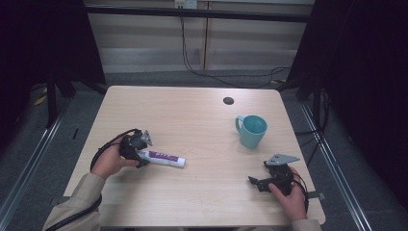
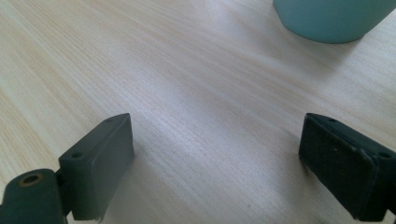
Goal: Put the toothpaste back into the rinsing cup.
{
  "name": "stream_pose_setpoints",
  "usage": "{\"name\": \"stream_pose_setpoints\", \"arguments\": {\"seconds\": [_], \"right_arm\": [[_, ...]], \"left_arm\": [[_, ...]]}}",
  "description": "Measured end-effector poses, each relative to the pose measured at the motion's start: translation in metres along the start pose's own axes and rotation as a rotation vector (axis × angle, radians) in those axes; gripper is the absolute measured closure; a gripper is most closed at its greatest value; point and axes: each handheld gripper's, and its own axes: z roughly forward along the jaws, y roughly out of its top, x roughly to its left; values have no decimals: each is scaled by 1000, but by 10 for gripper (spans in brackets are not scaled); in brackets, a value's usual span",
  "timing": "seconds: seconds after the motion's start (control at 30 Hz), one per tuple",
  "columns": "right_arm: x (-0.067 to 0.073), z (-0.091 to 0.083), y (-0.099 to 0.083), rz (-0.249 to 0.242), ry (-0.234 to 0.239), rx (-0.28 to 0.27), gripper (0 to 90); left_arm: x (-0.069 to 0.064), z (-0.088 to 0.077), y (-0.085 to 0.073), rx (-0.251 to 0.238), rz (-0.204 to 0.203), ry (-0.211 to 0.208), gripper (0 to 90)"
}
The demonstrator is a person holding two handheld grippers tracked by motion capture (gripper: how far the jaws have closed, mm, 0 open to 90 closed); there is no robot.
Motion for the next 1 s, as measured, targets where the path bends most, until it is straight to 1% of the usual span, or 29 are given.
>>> {"name": "stream_pose_setpoints", "arguments": {"seconds": [0.03,0.07,0.1,0.13,0.23,0.27,0.33,0.4,0.43,0.47,0.5,0.53,0.57,0.63,0.67,0.73,0.77,0.83,0.87,0.9,0.93,0.97,1.0], "right_arm": [[0,0,0,0,0,0,97],[0,0,0,0,0,0,97],[0,0,0,0,0,0,97],[0,0,0,0,0,0,97],[0,0,0,0,0,0,97],[0,0,0,0,0,0,97],[0,0,0,1,0,0,97],[0,0,0,0,0,0,97],[0,0,0,0,0,0,97],[0,0,0,0,-1,0,97],[0,0,0,1,0,0,97],[0,0,0,0,-1,0,97],[0,0,0,0,-1,0,97],[0,0,0,0,-1,0,97],[0,0,0,0,0,0,97],[0,0,0,1,0,0,97],[0,0,0,0,-1,0,97],[0,0,0,0,-1,0,97],[0,0,0,1,0,0,97],[0,0,0,0,0,0,97],[0,0,0,1,0,0,97],[0,0,0,0,0,0,97],[0,0,0,0,-1,0,97]], "left_arm": [[0,1,1,16,21,-2,374],[0,1,1,16,21,-2,383],[0,1,1,23,38,3,395],[-1,1,2,37,52,0,395],[-3,0,3,47,68,-9,434],[-3,0,4,55,89,-14,458],[-5,0,5,55,113,-17,493],[-5,-1,4,45,116,-41,537],[-6,-1,4,48,129,-40,565],[-7,-1,4,44,119,-42,576],[-7,-2,4,43,120,-50,590],[-9,-2,4,36,120,-42,605],[-10,-2,4,27,119,-42,631],[-12,-2,3,1,94,-49,641],[-13,-3,3,-8,93,-44,648],[-15,-3,2,-26,61,-50,661],[-16,-3,2,-33,54,-57,668],[-18,-3,3,-48,50,-55,680],[-18,-4,4,-56,37,-63,687],[-20,-5,5,-67,40,-52,694],[-20,-7,6,-78,33,-61,701],[-20,-8,7,-82,35,-65,705],[-22,-9,8,-84,40,-57,710]]}}
